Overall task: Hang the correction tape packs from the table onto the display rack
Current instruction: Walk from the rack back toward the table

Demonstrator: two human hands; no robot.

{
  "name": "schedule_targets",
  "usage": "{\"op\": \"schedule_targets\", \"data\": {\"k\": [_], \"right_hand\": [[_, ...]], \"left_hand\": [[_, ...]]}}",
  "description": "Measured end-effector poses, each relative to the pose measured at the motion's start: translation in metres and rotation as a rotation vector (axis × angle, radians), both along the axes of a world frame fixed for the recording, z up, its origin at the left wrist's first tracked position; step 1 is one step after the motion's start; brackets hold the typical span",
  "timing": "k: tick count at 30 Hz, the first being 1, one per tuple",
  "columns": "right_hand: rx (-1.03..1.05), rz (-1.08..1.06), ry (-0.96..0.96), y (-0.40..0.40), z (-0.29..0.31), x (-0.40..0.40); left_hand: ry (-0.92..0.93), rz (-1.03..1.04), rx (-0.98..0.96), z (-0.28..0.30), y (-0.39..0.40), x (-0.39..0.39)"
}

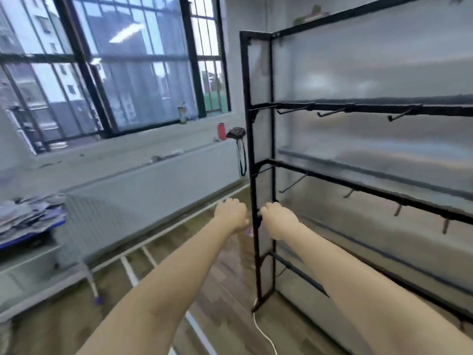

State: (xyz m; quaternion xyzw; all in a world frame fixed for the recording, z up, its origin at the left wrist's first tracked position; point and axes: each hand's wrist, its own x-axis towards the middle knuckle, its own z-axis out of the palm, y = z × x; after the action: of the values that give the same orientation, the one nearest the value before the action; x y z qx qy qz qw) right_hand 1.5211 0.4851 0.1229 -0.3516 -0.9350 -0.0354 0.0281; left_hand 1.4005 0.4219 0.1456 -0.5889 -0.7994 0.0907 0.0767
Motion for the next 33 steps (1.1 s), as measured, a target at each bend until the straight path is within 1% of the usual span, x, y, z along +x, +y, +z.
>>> {"op": "schedule_targets", "data": {"k": [3, 7, 10, 14, 18, 26, 30, 33], "right_hand": [[0.071, 0.176, -0.031, -0.032, 0.0, -0.102], [0.08, 0.359, -0.046, -0.079, -0.005, -0.24], [0.048, 0.446, -0.043, -0.119, -0.007, -0.333], [0.015, 0.571, -0.08, -0.173, -0.019, -0.432], [0.015, 0.67, -0.138, -0.211, -0.033, -0.511], [0.032, 0.797, -0.158, -0.255, -0.048, -0.676], [0.059, 0.85, -0.181, -0.258, -0.049, -0.781], [0.04, 0.865, -0.21, -0.253, -0.044, -0.865]], "left_hand": [[-0.034, 0.163, -0.027, -0.007, -0.045, -0.088], [-0.056, 0.353, -0.059, -0.012, -0.109, -0.205], [-0.079, 0.484, -0.065, -0.017, -0.16, -0.283], [-0.101, 0.643, -0.065, -0.026, -0.222, -0.373], [-0.148, 0.744, -0.046, -0.037, -0.272, -0.44], [-0.184, 0.867, -0.038, -0.059, -0.322, -0.584], [-0.171, 0.92, -0.066, -0.064, -0.327, -0.676], [-0.149, 0.955, -0.06, -0.059, -0.327, -0.752]]}}
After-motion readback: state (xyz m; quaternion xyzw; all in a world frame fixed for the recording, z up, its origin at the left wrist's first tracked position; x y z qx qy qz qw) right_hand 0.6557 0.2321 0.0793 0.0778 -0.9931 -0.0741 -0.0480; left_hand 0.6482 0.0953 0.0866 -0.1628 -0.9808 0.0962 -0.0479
